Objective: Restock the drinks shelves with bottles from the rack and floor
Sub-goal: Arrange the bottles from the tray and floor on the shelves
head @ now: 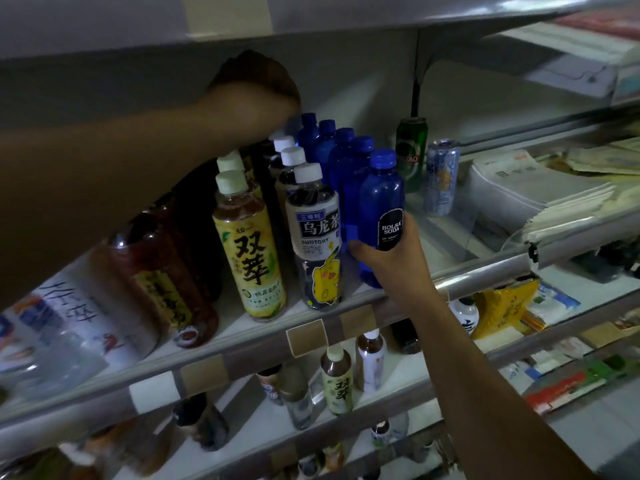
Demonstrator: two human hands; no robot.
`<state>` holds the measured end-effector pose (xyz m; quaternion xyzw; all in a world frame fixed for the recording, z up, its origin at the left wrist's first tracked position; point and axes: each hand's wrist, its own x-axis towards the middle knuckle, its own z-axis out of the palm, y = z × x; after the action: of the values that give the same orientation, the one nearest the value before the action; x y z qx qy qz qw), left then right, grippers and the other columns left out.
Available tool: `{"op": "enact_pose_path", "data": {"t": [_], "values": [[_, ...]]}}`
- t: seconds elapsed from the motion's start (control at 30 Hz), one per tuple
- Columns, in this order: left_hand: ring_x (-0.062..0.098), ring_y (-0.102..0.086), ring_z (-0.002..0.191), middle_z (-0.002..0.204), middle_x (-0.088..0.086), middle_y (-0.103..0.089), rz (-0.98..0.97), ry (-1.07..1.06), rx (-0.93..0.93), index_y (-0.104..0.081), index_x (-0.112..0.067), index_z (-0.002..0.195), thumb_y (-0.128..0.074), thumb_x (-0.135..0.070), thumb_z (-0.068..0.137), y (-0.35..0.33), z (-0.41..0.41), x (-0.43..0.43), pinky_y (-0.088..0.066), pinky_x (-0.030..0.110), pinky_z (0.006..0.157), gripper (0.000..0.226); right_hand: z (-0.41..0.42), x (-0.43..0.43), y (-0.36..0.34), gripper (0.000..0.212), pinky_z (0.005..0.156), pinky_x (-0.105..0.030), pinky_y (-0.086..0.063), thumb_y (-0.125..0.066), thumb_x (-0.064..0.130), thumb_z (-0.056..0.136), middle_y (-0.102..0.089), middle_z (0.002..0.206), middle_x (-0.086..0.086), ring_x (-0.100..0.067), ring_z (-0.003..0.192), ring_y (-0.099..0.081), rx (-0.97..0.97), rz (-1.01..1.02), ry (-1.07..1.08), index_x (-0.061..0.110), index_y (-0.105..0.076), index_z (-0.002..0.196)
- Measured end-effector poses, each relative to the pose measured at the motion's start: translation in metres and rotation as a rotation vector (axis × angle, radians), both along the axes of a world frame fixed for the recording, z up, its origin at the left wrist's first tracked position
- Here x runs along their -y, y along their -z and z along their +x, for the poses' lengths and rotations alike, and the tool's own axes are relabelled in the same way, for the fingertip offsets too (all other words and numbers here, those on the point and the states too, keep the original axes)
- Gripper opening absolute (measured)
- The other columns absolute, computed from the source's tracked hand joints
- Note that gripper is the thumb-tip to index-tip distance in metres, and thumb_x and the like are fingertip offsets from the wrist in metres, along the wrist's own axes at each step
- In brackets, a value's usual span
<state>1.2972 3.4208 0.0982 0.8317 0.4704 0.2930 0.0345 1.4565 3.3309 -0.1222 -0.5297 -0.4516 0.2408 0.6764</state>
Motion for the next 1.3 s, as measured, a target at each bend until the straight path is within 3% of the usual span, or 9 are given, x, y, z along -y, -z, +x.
{"op": "enact_pose_path", "data": {"t": [0.2,0.37,0.43,0.53,0.67,0.83,0.93,1.07,1.3], "values": [[0.006,-0.058,0.081,0.1,-0.004,-0.067,0.083,0.021,0.105,-0.071,-0.017,0.103,-0.055,-0.027,0.093,0.014,-0.05,0.025,-0.039,0.01,0.061,0.021,-0.006,0.0,-0.005,0.069,0.065,-0.015,-0.04,-0.084,0.019,0.072,-0.058,0.103,0.021,0.008,0.091,-0.054,0.088,-0.137,0.059,0.03,-0.043,0.126],[0.021,-0.061,0.088,0.081,-0.011,-0.066,0.022,0.088,0.077,-0.069,-0.027,0.079,-0.055,-0.03,0.091,0.022,-0.049,0.042,-0.046,0.044,0.096,0.019,-0.011,0.006,-0.011,0.063,0.075,-0.025,-0.049,-0.085,0.016,0.069,-0.064,0.11,0.011,-0.01,0.1,-0.063,0.103,-0.179,0.041,0.027,-0.049,0.12],[0.016,-0.058,0.08,0.078,-0.017,-0.062,-0.048,0.09,0.03,-0.064,-0.032,0.073,-0.055,-0.03,0.093,0.02,-0.04,0.047,-0.046,0.043,0.092,0.022,-0.008,0.011,-0.013,0.062,0.082,-0.027,-0.053,-0.089,0.017,0.065,-0.063,0.114,0.011,-0.013,0.104,-0.063,0.076,-0.145,0.021,0.031,-0.049,0.111],[0.014,-0.05,0.068,0.074,-0.001,-0.062,-0.089,0.084,0.102,-0.068,-0.019,0.078,-0.054,-0.026,0.095,0.017,-0.021,0.05,-0.04,0.028,0.068,0.023,-0.007,0.016,-0.013,0.083,0.084,-0.02,-0.048,-0.089,0.032,0.064,-0.04,0.136,0.002,-0.013,0.117,-0.052,-0.052,-0.086,-0.022,0.039,-0.031,0.123],[0.015,-0.053,0.075,0.1,0.017,-0.067,-0.153,0.041,0.235,-0.07,-0.003,0.1,-0.051,-0.015,0.095,0.021,0.012,0.051,-0.041,0.027,0.066,0.023,-0.013,0.012,-0.015,0.079,0.079,-0.017,-0.052,-0.088,0.028,0.062,-0.054,0.129,0.007,-0.001,0.109,-0.059,-0.107,0.04,-0.047,0.042,-0.039,0.122],[0.02,-0.056,0.081,0.106,0.018,-0.066,-0.21,-0.027,0.017,-0.068,0.003,0.105,-0.043,-0.008,0.096,0.012,0.056,0.036,-0.043,0.027,0.063,0.029,-0.017,0.004,-0.011,0.063,0.073,-0.023,-0.051,-0.081,0.013,0.068,-0.064,0.107,0.016,0.01,0.088,-0.06,-0.077,-0.031,0.064,0.04,-0.05,0.115],[0.022,-0.049,0.072,0.086,0.015,-0.055,-0.201,-0.07,-0.139,-0.057,-0.003,0.082,-0.042,-0.012,0.098,0.003,0.084,0.027,-0.04,0.029,0.062,0.024,-0.013,0.001,-0.012,0.061,0.068,-0.016,-0.045,-0.077,0.014,0.068,-0.065,0.105,0.017,0.01,0.086,-0.06,-0.091,-0.052,0.027,0.041,-0.051,0.116],[0.029,-0.06,0.094,0.11,0.014,-0.061,-0.298,0.029,-0.321,-0.062,-0.009,0.117,-0.045,-0.045,0.101,0.008,0.107,0.024,-0.05,0.036,0.075,0.043,-0.008,0.001,-0.01,0.062,0.063,-0.009,-0.047,-0.078,0.016,0.068,-0.064,0.103,0.017,0.01,0.086,-0.061,-0.093,-0.054,0.02,0.042,-0.05,0.116],[0.026,-0.066,0.082,0.105,0.016,-0.069,-0.334,0.084,-0.407,-0.067,-0.013,0.118,-0.053,-0.014,0.099,0.016,0.104,0.015,-0.049,0.03,0.056,0.024,-0.004,-0.007,-0.009,0.064,0.067,-0.014,-0.048,-0.078,0.016,0.066,-0.063,0.109,0.017,0.008,0.086,-0.061,-0.109,-0.058,-0.009,0.052,-0.05,0.111]]}}
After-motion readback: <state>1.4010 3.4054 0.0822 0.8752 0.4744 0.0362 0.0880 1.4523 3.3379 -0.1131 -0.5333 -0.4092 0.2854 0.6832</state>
